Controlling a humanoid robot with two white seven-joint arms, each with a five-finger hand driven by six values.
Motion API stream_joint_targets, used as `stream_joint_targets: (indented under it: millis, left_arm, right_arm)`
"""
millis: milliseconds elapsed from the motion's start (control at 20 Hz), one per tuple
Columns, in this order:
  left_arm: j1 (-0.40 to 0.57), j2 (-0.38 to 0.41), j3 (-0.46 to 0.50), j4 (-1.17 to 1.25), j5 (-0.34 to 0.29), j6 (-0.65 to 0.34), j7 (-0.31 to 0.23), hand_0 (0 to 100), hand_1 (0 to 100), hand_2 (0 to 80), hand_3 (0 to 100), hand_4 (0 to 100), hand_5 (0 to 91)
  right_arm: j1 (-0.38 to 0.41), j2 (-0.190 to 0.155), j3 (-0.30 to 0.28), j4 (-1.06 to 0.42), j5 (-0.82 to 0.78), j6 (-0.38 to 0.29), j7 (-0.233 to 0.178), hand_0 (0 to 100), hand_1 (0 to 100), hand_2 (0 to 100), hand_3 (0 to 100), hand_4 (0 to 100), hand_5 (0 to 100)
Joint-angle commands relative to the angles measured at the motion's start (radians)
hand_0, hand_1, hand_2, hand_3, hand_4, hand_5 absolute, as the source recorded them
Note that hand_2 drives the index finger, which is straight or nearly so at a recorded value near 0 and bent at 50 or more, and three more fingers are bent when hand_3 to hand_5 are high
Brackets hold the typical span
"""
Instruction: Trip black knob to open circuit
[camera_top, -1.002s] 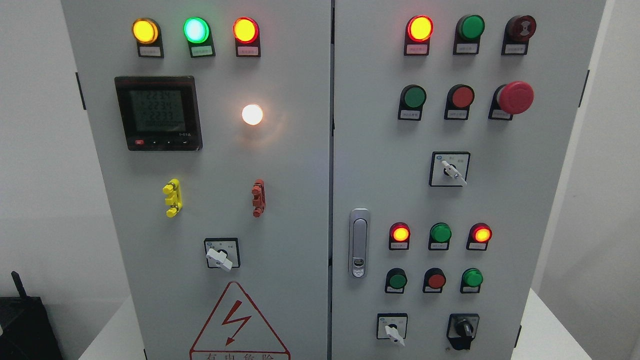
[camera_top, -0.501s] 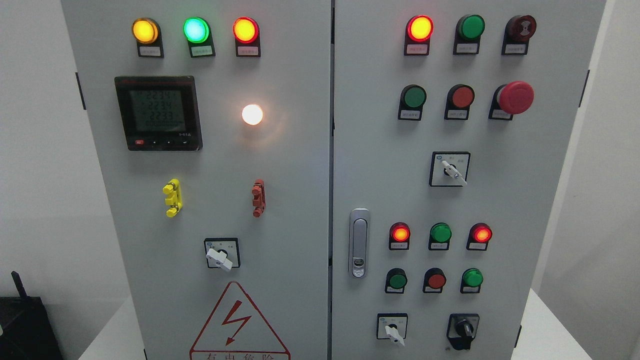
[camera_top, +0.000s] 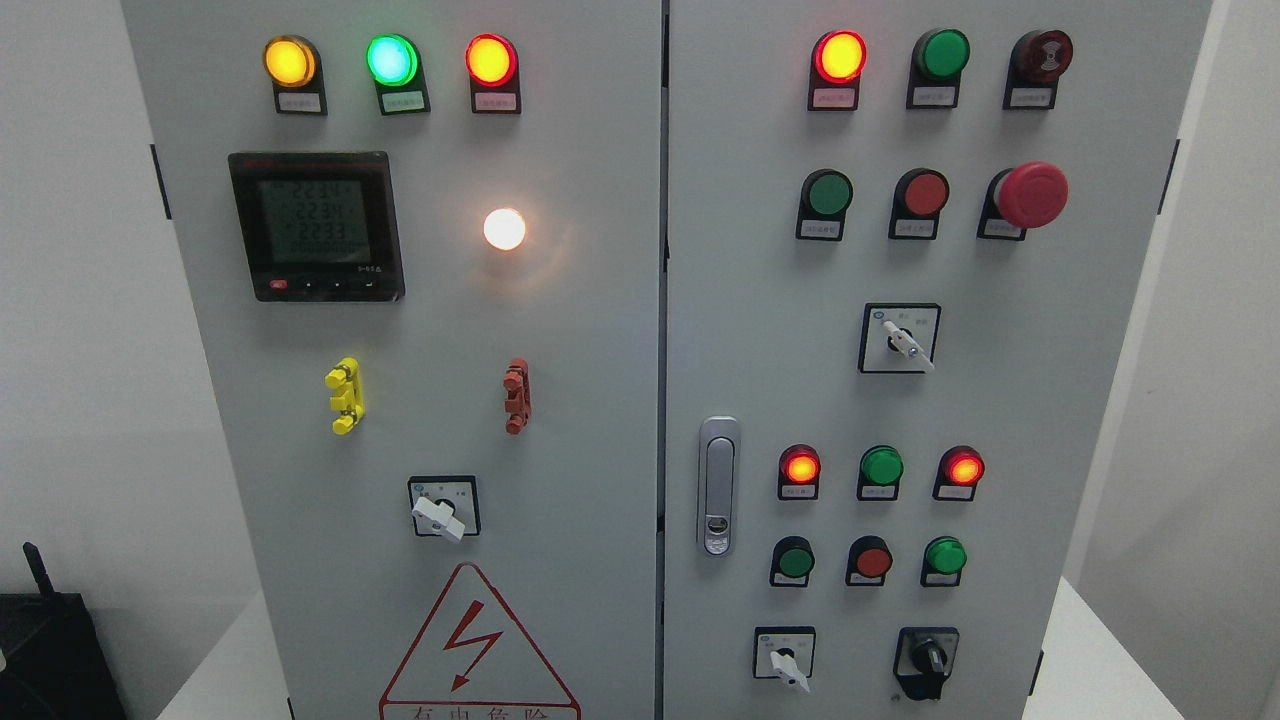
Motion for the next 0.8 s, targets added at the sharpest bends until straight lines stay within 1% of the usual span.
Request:
stream_joint_targets:
  millis: [0, 150, 351, 401, 501, 601, 752]
  left_arm:
    - [0.000, 0.000, -0.001, -0.020, 0.000, 0.000, -0.001, 12, 39, 0.0, 0, 0, 0.0]
    - [0.000, 0.000, 0.001, -0.020, 0.000, 0.000, -0.001, 12, 39, 0.0, 0, 0, 0.0]
    - [0.000, 0.000, -0.001, -0.020, 0.000, 0.000, -0.001, 12, 39, 0.0, 0, 0, 0.0]
    - [0.000, 0.000, 0.001, -0.020, 0.000, 0.000, -0.001, 12, 39, 0.0, 0, 0, 0.0]
    - [0.000, 0.000, -0.001, -0.020, 0.000, 0.000, -0.001, 12, 39, 0.0, 0, 0, 0.0]
    - [0.000, 0.000, -0.001, -0.020, 0.000, 0.000, -0.001, 12, 39, 0.0, 0, 0, 0.0]
    - [0.000, 0.000, -0.001, -0.020, 0.000, 0.000, -0.001, 12, 39, 0.0, 0, 0, 0.0]
  right_arm:
    - [0.014, -0.056, 0.023, -0.254, 0.031, -0.029, -0.002, 0, 12, 0, 0, 0, 0]
    - [0.016, -0.071, 0.021, -0.302, 0.031, -0.076, -0.007, 0, 12, 0, 0, 0, 0]
    - [0.024, -0.076, 0.020, -0.375, 0.028, -0.139, -0.008, 0, 12, 0, 0, 0, 0]
    - [0.028, -0.082, 0.018, -0.392, 0.028, -0.151, -0.018, 0, 12, 0, 0, 0, 0]
    - [0.033, -0.103, 0.016, -0.427, 0.028, -0.176, -0.048, 0, 12, 0, 0, 0, 0]
    - [0.033, -0.111, 0.013, -0.460, 0.028, -0.188, -0.055, 0, 13, 0, 2, 0, 0]
    - [0.028, -0.111, -0.013, -0.495, 0.028, -0.213, -0.061, 0, 13, 0, 6, 0, 0]
